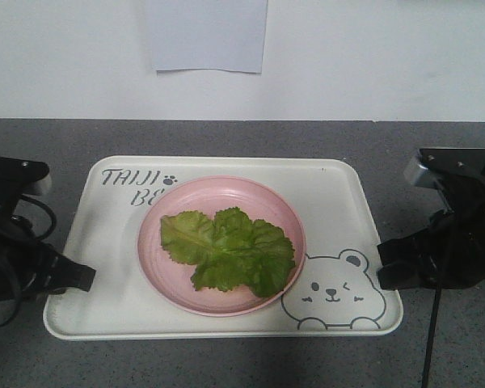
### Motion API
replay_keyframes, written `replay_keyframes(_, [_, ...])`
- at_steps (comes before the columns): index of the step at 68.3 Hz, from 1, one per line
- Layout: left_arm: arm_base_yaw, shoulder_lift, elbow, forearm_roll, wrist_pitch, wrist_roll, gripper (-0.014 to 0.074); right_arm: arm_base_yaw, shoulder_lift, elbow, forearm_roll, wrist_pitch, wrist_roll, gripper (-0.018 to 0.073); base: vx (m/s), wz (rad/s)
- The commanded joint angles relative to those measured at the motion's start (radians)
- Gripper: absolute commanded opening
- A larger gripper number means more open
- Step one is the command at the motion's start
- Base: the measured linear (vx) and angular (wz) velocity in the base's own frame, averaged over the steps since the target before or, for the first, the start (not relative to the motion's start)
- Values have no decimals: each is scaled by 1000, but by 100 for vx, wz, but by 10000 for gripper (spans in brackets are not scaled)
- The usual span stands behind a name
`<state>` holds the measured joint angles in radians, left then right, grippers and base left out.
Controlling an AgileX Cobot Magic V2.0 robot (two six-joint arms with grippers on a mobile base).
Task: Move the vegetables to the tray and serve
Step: 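Lower the tray onto the counter with both grippers, then open both grippers and raise them away from the tray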
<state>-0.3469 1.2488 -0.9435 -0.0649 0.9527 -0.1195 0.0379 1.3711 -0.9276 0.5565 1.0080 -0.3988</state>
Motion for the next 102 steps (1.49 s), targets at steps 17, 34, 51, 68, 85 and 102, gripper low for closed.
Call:
replay_keyframes(17, [-10,122,-29,12,-98,19,-6,10,101,-26,74,-17,-63,-1,0,0])
replay_keyframes(34, [-10,187,-29,12,-95,19,-6,10,160,-26,55,-16,-71,0,0,0])
replay_keyframes(51, [-10,202,-29,9,-97,19,-4,10,180,-26,2,-10,-52,29,0,0])
replay_keyframes(68, [-10,202,-29,9,-96,19,57,10,180,-26,-24,-6,-44,134,0,0])
replay_keyframes(85, [-10,198,-30,5,-96,18,246,10,180,-27,-24,-6,-44,292,0,0])
replay_keyframes(102, [-10,141,-32,12,-56,19,328,10,118,-43,-51,34,-44,323,0,0])
